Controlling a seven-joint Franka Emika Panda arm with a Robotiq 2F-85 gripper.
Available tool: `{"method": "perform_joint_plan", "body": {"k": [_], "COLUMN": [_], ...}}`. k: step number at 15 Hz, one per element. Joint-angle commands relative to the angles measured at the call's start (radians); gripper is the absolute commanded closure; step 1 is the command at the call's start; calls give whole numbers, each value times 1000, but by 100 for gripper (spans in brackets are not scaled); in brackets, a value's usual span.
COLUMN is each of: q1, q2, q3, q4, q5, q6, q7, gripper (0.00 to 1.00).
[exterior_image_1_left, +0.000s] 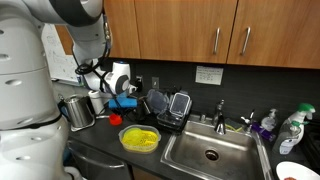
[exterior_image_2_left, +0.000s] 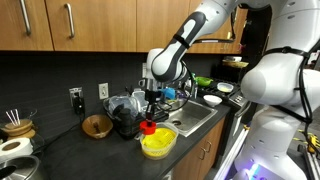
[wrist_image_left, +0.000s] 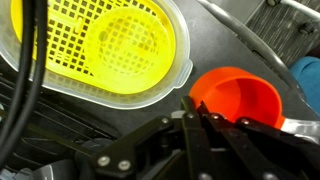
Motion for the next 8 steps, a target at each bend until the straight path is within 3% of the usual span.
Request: {"method": "perform_joint_plan", "body": {"k": [1, 8], "q1": [-29, -56], "q2": [-26, -61], "q3": [6, -7], "q4": [-20, -63], "q5": [43, 58], "q6": [36, 17], "q7": [20, 121], "gripper": [99, 99]}}
